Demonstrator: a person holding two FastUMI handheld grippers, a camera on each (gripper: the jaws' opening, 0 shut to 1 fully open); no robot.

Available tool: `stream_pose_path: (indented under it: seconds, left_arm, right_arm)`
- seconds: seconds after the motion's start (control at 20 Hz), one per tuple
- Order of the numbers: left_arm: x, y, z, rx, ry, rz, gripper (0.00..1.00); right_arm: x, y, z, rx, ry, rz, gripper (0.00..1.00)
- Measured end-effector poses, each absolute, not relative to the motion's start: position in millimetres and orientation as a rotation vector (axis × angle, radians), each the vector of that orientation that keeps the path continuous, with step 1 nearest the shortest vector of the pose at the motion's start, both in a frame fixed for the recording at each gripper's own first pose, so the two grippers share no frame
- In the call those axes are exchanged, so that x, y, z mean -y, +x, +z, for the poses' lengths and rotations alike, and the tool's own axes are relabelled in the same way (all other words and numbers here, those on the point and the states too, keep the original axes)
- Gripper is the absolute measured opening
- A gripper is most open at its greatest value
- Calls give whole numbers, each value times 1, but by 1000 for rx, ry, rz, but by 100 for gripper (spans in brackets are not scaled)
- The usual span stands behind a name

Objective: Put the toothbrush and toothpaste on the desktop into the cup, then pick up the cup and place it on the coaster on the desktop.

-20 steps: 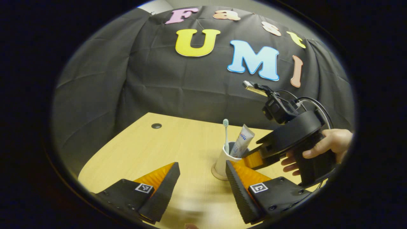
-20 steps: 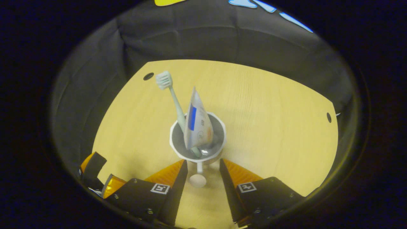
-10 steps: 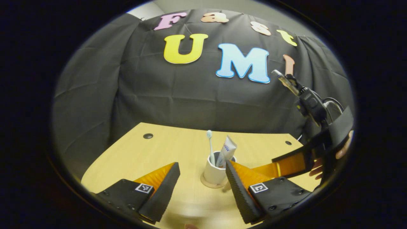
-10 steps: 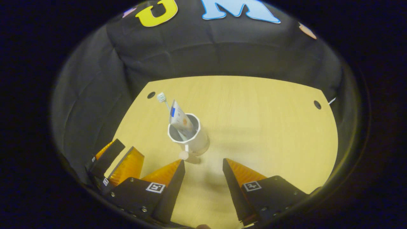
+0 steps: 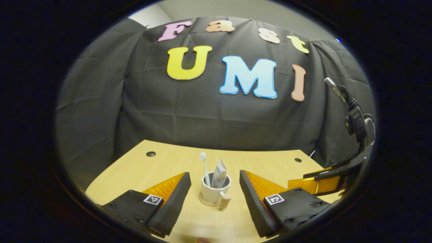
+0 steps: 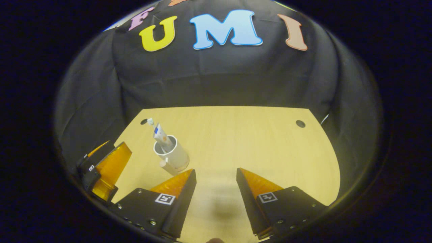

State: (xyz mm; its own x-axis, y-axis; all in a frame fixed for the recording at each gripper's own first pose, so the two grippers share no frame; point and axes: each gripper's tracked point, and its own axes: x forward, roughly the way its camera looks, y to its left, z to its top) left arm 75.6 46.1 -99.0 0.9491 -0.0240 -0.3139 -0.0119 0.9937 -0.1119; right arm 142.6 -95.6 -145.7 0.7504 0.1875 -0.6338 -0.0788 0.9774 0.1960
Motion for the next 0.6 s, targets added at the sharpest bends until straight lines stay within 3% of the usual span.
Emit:
stream_pose_path:
  seconds: [0.2,0.25,0.3,0.4,0.6]
  left_arm:
    - [-32,70,-65,-232,-83,-4,94]
    - [-28,70,-58,-214,-78,-6,89]
    - [-25,69,-51,-195,-75,-7,94]
    - [-19,65,-39,-159,-76,-7,89]
    - [-10,56,-20,-94,-67,-5,89]
  right_arm:
    - [128,146,-102,-488,133,98,74]
    - [136,146,-90,-432,116,90,74]
    - [139,149,-81,-380,100,87,74]
    - [145,147,-66,-292,72,81,74]
    - [153,137,-38,-150,30,97,74]
